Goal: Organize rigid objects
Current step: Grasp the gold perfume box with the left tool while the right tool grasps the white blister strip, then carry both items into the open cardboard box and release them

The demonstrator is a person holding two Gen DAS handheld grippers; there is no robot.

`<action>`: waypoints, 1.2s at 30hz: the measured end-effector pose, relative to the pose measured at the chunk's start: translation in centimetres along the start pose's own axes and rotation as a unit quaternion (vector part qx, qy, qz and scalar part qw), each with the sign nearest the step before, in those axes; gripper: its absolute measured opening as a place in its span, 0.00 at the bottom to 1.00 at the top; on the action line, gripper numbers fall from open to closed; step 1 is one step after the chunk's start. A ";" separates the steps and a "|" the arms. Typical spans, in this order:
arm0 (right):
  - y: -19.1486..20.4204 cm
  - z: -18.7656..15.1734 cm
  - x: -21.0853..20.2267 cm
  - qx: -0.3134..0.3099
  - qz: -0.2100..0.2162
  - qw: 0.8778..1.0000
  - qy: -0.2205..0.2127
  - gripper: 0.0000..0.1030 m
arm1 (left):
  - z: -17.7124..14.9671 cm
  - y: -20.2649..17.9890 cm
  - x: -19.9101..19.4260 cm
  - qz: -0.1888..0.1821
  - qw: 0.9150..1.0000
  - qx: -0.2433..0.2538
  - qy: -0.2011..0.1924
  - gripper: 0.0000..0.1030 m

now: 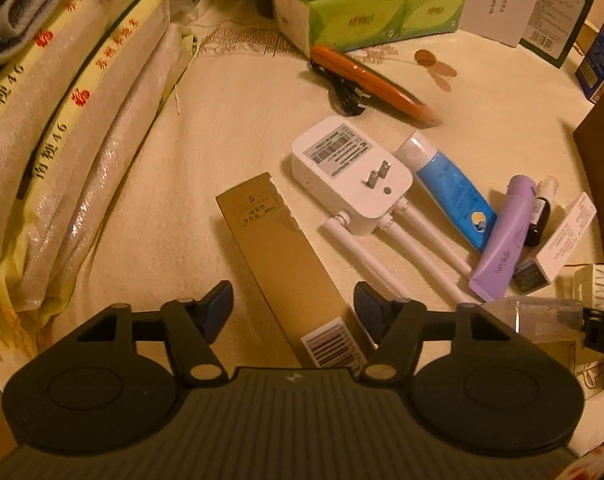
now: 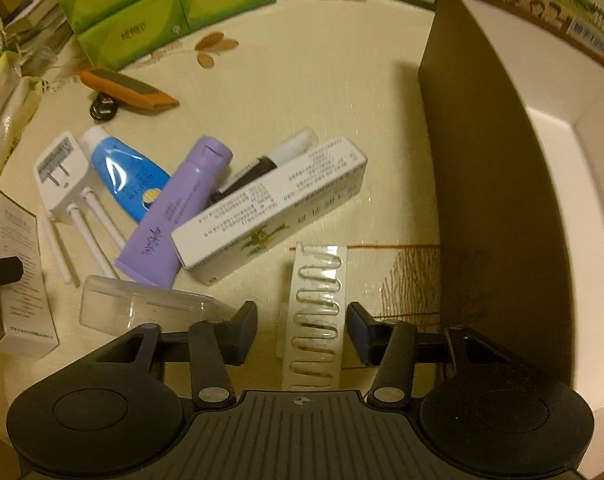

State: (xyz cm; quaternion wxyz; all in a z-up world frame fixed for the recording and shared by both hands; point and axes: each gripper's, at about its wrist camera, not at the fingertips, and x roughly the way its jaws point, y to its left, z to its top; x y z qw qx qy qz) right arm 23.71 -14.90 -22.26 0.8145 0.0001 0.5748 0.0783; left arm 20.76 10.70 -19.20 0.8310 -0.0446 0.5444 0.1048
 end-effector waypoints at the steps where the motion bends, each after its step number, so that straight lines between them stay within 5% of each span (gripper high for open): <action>1: -0.1 0.0 0.2 0.003 -0.001 1.000 0.002 0.31 | 0.1 0.1 0.2 -0.002 1.000 -0.004 0.003 0.58; 9: -0.6 0.0 -0.7 0.003 -0.001 1.000 -0.015 0.24 | 0.2 0.0 0.5 0.007 1.000 0.002 0.004 0.34; 21: -0.9 -0.1 -5.9 0.006 0.038 0.997 -0.059 0.24 | 0.0 -0.9 -4.2 0.012 0.999 0.024 -0.038 0.32; 36: -6.9 -0.1 -15.0 0.045 0.045 0.988 -0.143 0.24 | 2.0 -11.3 -14.2 -0.092 0.984 0.088 -0.129 0.32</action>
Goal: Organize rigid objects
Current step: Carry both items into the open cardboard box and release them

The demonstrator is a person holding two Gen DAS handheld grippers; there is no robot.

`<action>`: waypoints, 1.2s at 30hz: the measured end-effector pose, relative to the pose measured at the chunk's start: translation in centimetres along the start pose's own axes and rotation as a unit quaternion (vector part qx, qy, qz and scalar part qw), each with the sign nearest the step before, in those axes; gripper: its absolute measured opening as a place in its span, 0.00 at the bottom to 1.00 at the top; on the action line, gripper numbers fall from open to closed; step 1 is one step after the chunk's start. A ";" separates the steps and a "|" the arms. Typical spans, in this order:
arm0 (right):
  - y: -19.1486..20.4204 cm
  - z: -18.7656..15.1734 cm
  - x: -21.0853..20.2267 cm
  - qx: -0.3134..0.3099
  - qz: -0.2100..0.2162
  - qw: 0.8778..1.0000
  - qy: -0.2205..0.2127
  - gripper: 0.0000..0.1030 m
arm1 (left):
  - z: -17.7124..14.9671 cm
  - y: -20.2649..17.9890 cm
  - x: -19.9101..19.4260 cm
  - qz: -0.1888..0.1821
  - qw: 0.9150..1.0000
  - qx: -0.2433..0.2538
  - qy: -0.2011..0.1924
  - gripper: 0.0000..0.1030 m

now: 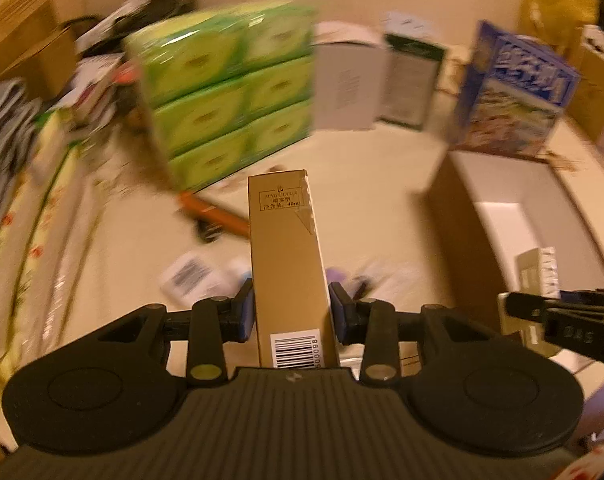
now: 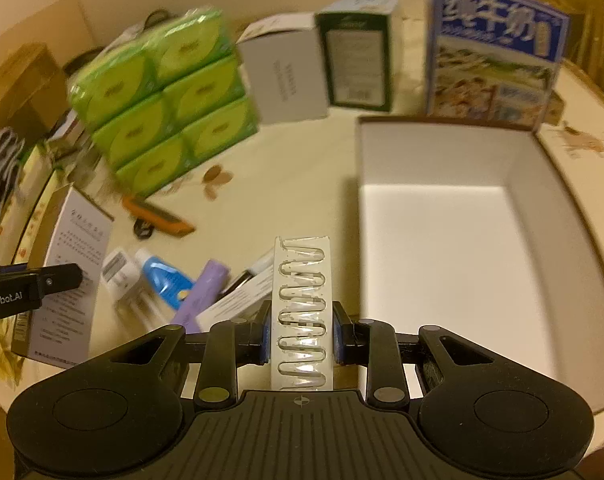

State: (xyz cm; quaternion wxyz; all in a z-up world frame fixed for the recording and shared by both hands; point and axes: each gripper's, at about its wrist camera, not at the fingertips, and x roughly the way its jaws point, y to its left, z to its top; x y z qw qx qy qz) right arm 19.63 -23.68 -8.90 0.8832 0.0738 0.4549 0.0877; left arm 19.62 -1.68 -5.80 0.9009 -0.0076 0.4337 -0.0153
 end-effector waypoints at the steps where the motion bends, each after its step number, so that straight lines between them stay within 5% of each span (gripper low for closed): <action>1: -0.6 0.1 -0.5 0.004 -0.004 1.000 -0.005 0.24 | 0.3 -1.1 -0.2 -0.009 1.000 0.004 -0.003 0.32; 15: -12.6 0.8 -3.4 0.059 -0.065 0.996 -0.026 0.24 | 2.3 -15.9 2.2 -0.135 0.990 0.041 0.009 0.32; 24: -17.4 0.3 -1.0 0.070 -0.062 0.996 0.004 0.24 | 1.4 -20.9 6.0 -0.141 0.988 0.049 0.048 0.32; 36: -18.5 -0.3 1.7 0.076 -0.055 0.995 0.039 0.25 | -0.3 -22.3 9.8 -0.143 0.983 0.058 0.096 0.31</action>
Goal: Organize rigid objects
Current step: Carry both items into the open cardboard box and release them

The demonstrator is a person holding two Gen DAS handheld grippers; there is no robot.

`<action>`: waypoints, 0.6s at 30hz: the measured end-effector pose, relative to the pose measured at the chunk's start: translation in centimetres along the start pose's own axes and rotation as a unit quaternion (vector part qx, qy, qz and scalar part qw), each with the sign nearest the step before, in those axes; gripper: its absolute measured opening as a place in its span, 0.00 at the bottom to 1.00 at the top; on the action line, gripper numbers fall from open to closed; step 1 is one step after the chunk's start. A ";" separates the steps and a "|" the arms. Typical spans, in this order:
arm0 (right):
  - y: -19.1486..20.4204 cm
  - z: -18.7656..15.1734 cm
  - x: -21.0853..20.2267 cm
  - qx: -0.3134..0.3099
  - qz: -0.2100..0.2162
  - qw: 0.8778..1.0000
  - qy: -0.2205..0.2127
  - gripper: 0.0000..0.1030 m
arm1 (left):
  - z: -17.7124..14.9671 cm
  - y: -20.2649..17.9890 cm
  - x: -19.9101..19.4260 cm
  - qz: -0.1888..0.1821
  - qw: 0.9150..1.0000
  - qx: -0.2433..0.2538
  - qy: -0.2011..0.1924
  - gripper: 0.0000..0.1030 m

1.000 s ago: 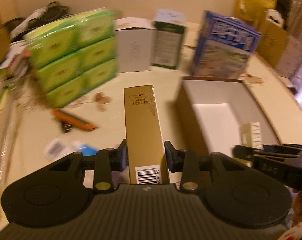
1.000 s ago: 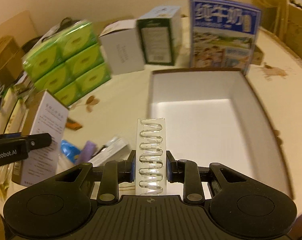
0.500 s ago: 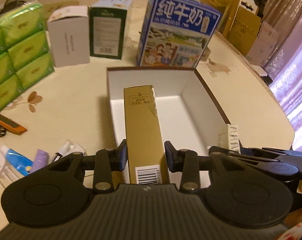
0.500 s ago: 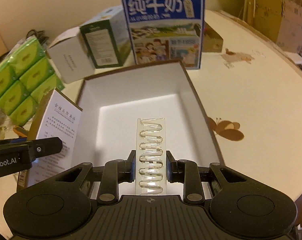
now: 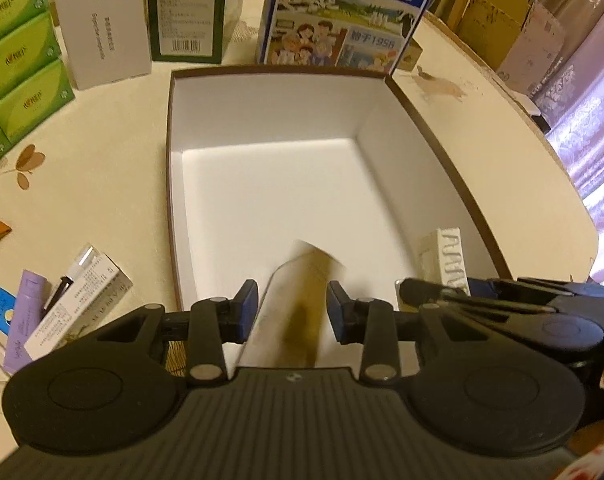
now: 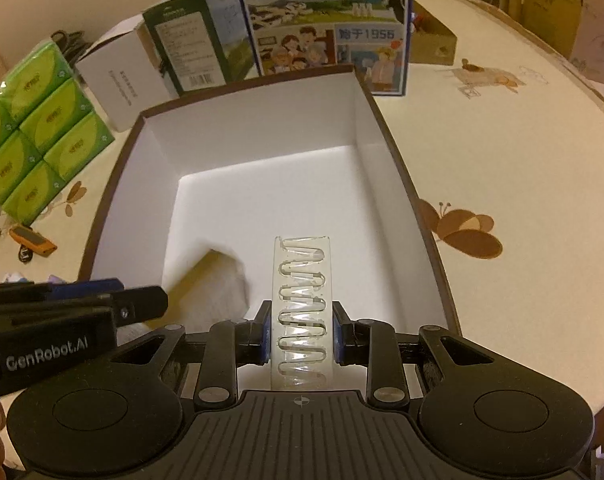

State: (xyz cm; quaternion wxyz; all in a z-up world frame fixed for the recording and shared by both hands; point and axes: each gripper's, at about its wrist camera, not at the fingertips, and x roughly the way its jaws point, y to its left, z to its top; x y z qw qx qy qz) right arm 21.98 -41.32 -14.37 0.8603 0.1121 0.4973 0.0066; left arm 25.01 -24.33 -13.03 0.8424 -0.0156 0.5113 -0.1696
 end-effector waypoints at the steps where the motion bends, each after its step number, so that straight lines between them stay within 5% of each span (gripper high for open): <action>1: 0.0 0.0 0.0 0.003 0.001 1.000 0.003 0.25 | -0.1 0.1 0.0 0.000 1.000 0.001 0.001 0.32; 18: 1.7 -2.1 -5.6 0.082 0.016 0.996 -0.032 0.51 | -1.7 2.4 -6.5 0.019 0.999 0.030 -0.029 0.37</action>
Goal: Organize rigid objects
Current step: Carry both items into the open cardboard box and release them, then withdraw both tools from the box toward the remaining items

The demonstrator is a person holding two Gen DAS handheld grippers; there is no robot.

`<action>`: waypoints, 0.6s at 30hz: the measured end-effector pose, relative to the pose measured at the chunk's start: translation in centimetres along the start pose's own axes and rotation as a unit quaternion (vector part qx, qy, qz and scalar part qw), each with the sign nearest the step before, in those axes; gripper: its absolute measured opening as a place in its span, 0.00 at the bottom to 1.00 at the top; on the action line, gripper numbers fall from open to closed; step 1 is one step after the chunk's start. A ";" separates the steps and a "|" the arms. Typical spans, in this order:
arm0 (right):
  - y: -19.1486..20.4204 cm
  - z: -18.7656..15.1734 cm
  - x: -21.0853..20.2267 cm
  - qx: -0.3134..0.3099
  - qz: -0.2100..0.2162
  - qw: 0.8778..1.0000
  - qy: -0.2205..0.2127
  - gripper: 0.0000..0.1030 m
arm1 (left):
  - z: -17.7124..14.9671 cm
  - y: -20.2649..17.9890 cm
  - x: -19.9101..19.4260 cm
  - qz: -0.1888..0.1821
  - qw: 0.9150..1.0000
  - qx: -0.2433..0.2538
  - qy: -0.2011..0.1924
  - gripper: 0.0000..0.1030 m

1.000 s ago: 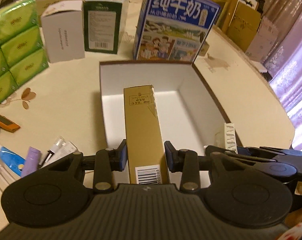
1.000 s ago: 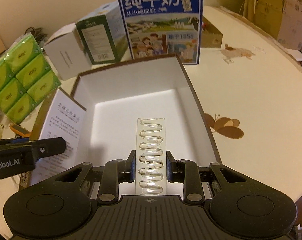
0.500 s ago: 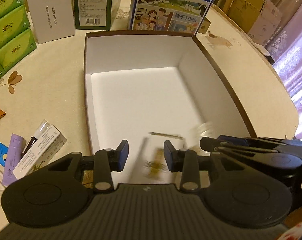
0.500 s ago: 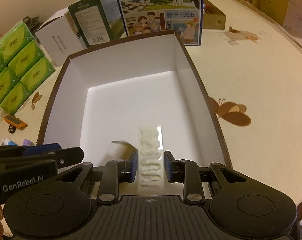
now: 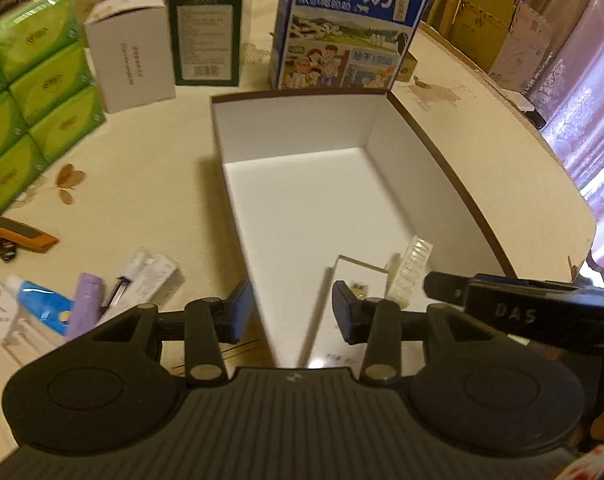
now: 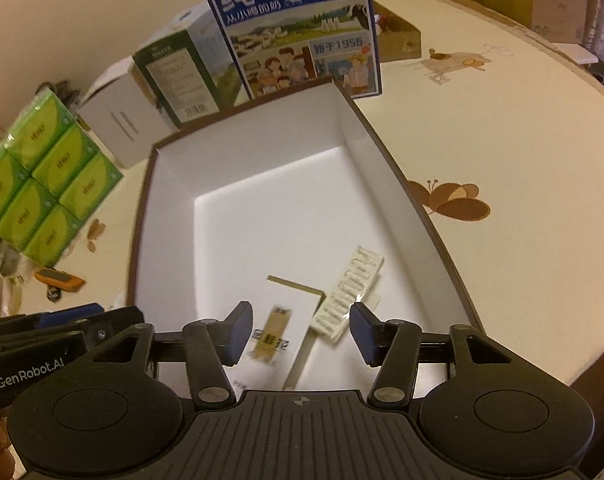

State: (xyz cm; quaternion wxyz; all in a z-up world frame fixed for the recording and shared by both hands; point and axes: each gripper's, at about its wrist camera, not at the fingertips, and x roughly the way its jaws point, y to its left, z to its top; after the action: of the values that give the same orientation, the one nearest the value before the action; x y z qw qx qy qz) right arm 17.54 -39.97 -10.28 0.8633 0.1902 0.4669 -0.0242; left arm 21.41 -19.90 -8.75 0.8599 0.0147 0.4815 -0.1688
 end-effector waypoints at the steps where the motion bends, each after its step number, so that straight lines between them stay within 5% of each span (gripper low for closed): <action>1: 0.3 -0.2 -0.6 0.002 0.002 1.000 -0.004 0.51 | -0.1 0.3 -0.6 0.002 1.000 -0.002 -0.002 0.37; 18: 5.3 -3.0 -8.5 -0.031 0.033 0.998 -0.051 0.54 | -3.4 4.3 -10.6 0.033 0.999 -0.021 -0.033 0.40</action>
State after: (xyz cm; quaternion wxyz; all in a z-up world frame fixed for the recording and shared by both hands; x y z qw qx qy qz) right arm 11.55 -35.14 -3.13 0.8920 0.1769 0.4159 0.0095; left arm 14.82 -12.30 -2.31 0.8806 0.0065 0.4554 -0.1306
